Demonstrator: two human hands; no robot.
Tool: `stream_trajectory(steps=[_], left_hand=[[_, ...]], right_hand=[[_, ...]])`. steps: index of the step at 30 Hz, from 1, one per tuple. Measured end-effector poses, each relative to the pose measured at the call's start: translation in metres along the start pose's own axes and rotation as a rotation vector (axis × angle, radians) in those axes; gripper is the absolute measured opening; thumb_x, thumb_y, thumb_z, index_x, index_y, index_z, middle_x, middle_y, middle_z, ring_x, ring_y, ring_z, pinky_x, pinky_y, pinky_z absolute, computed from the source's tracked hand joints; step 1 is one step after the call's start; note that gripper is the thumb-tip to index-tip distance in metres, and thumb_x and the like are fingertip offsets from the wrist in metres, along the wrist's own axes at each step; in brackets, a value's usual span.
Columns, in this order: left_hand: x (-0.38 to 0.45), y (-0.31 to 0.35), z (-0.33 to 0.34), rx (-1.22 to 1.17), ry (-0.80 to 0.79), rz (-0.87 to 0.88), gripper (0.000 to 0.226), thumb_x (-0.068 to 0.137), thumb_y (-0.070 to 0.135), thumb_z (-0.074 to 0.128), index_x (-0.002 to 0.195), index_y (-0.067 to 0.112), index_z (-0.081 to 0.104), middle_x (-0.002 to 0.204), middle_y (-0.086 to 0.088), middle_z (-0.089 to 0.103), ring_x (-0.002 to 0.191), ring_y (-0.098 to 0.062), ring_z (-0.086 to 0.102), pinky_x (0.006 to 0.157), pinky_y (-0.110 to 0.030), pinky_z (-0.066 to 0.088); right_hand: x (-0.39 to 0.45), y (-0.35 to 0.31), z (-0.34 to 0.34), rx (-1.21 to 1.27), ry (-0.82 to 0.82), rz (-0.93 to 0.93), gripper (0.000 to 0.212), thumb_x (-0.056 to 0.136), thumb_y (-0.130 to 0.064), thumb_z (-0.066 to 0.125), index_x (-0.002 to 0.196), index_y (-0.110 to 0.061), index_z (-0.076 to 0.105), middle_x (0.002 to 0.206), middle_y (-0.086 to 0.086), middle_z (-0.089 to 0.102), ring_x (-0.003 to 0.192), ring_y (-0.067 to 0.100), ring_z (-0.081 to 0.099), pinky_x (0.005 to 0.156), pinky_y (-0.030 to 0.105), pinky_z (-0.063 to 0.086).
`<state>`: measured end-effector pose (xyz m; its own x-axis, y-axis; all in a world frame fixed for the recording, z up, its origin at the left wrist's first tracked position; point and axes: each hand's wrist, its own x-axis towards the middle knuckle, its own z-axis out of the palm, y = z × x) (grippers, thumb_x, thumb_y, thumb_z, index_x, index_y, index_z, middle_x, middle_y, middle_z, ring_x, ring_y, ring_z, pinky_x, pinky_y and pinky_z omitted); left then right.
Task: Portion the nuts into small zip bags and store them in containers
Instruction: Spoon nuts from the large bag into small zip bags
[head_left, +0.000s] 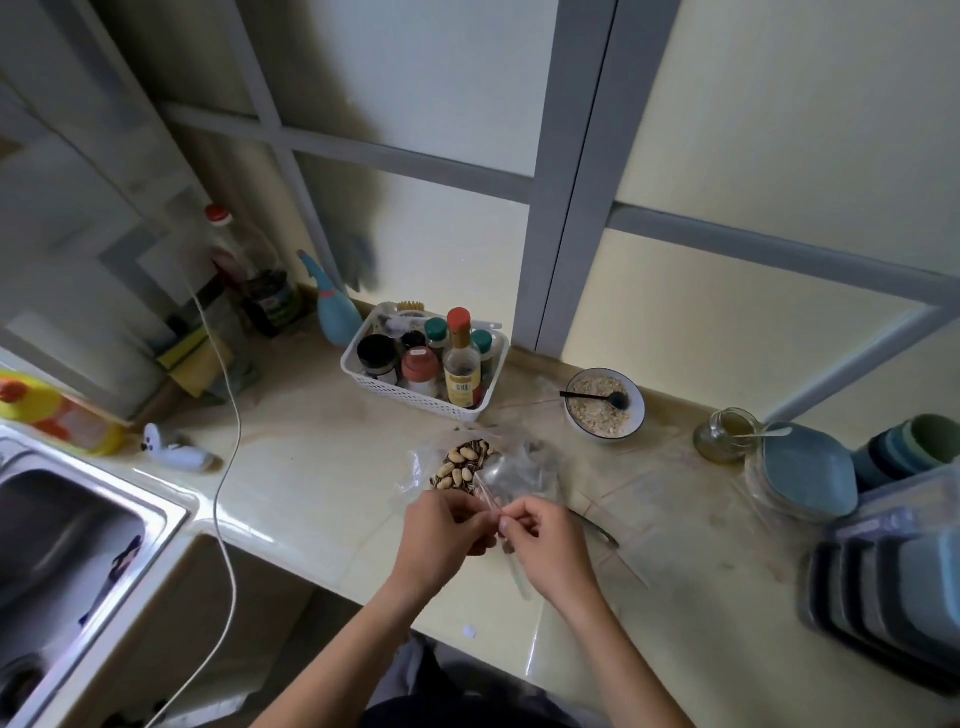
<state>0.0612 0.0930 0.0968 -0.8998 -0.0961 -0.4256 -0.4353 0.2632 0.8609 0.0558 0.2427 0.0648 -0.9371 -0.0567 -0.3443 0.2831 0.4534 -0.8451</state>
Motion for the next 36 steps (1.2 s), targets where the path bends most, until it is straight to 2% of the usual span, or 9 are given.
stream_trajectory(steps=[2,8,14,17,21,25,28,32,36], left_hand=[[-0.001,0.003,0.003,0.125,0.023,0.041,0.014,0.085,0.01,0.071,0.072,0.013,0.074,0.06,-0.002,0.071,0.059,-0.018,0.07,0.066,-0.036,0.061],[0.0,0.0,0.001,0.351,0.164,0.04,0.01,0.073,0.013,0.068,0.065,0.017,0.064,0.056,0.002,0.065,0.057,-0.017,0.065,0.058,-0.038,0.055],[0.006,0.003,-0.021,0.469,0.203,0.1,0.018,0.082,0.03,0.065,0.088,0.018,0.053,0.069,0.0,0.065,0.07,-0.023,0.062,0.061,-0.037,0.048],[0.009,0.009,-0.032,0.446,0.11,0.121,0.017,0.079,0.027,0.063,0.09,0.022,0.051,0.07,0.001,0.067,0.069,-0.022,0.066,0.064,-0.04,0.054],[0.019,0.016,-0.059,0.57,0.175,0.172,0.03,0.074,0.023,0.069,0.097,0.019,0.049,0.071,-0.002,0.062,0.069,-0.027,0.06,0.052,-0.036,0.043],[0.023,0.019,-0.078,0.668,0.163,0.138,0.035,0.073,0.027,0.069,0.098,0.021,0.046,0.074,-0.003,0.062,0.067,-0.026,0.059,0.051,-0.033,0.04],[0.022,0.023,-0.075,0.641,0.161,0.132,0.03,0.075,0.025,0.067,0.096,0.019,0.047,0.078,-0.003,0.063,0.07,-0.028,0.059,0.052,-0.033,0.038],[0.023,0.028,-0.068,0.536,0.129,0.089,0.028,0.075,0.023,0.065,0.095,0.012,0.048,0.079,-0.005,0.066,0.072,-0.03,0.066,0.062,-0.04,0.054],[0.017,0.026,-0.063,0.411,0.061,0.036,0.026,0.08,0.019,0.065,0.094,0.011,0.045,0.077,-0.008,0.069,0.054,-0.021,0.069,0.053,-0.036,0.056]], right_hand=[[-0.004,-0.002,0.01,-0.069,0.089,0.009,0.017,0.091,-0.008,0.066,0.079,-0.02,0.069,0.069,-0.006,0.07,0.065,0.005,0.065,0.061,0.016,0.049],[-0.009,-0.016,0.004,-0.331,0.566,-0.075,0.018,0.086,-0.006,0.064,0.077,-0.016,0.052,0.074,-0.002,0.056,0.062,0.017,0.048,0.049,0.017,0.025],[-0.021,-0.044,0.004,-0.498,0.314,-0.299,0.03,0.087,-0.02,0.074,0.11,-0.02,0.056,0.108,-0.002,0.06,0.093,0.015,0.06,0.067,0.024,0.046],[-0.024,-0.055,0.016,-0.534,0.169,-0.359,0.038,0.088,-0.02,0.073,0.117,-0.023,0.049,0.119,-0.006,0.053,0.102,0.013,0.054,0.072,0.023,0.043],[-0.005,-0.04,0.011,-0.481,0.145,-0.178,0.018,0.091,-0.009,0.067,0.098,-0.02,0.055,0.099,-0.006,0.058,0.082,0.014,0.058,0.064,0.021,0.04],[0.002,-0.04,0.002,-0.357,0.237,-0.081,0.02,0.088,-0.017,0.075,0.092,-0.023,0.056,0.083,-0.011,0.059,0.071,0.007,0.059,0.057,0.016,0.045],[-0.013,-0.069,0.009,-0.321,0.231,-0.247,0.028,0.089,-0.027,0.075,0.106,-0.027,0.053,0.103,-0.01,0.055,0.09,0.01,0.058,0.072,0.024,0.052],[-0.049,-0.112,0.027,-0.327,0.232,-0.606,0.015,0.095,-0.006,0.055,0.103,-0.017,0.059,0.102,-0.006,0.055,0.09,0.009,0.055,0.077,0.018,0.044],[-0.047,-0.104,0.042,-0.318,0.114,-0.282,0.034,0.093,0.005,0.046,0.113,-0.017,0.062,0.113,-0.003,0.059,0.102,0.014,0.056,0.088,0.025,0.047]])
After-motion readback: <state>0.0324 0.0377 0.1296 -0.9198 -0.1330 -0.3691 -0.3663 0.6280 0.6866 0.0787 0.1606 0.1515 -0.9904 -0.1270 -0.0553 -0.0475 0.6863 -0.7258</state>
